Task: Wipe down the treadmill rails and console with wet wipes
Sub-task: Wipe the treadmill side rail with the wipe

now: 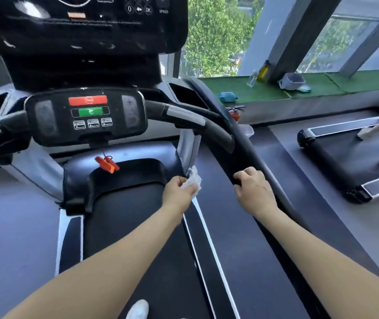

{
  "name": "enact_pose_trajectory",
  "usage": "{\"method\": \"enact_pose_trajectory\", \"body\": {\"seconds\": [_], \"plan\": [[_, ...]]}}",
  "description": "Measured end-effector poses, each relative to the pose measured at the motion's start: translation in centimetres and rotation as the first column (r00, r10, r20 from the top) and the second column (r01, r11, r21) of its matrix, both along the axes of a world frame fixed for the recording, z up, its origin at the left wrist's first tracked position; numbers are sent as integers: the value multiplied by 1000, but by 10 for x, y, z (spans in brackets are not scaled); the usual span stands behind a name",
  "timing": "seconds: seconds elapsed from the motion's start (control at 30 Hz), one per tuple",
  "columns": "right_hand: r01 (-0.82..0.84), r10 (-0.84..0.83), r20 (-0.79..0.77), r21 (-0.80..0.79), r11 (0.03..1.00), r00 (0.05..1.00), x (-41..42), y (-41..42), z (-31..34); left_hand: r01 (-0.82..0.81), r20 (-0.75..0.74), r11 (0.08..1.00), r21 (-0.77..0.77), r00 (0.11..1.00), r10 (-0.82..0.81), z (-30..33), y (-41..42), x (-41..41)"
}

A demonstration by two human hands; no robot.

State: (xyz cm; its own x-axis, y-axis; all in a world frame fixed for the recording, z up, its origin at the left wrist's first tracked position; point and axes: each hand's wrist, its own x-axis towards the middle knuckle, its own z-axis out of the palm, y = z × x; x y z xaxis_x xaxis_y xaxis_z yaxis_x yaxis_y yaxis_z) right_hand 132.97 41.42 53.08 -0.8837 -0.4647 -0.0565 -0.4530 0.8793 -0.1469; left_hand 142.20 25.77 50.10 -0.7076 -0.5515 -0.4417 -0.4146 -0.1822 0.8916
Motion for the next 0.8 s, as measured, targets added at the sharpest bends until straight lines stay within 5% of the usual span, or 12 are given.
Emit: {"method": "enact_pose_trajectory", "body": {"seconds": [0.13, 0.37, 0.8], "plan": [[-12, 44, -145, 215, 977, 988, -22, 21, -18, 113, 28, 993, -44, 993, -112, -23, 7, -52], [-117, 195, -333, 240, 964, 923, -37, 41, -57, 208, 4, 969, -133, 978, -209, -68, 15, -119], [-357, 435, -470, 249, 900, 769, -45, 65, -64, -13, -298, 921, -390, 948, -112, -105, 84, -159]]}}
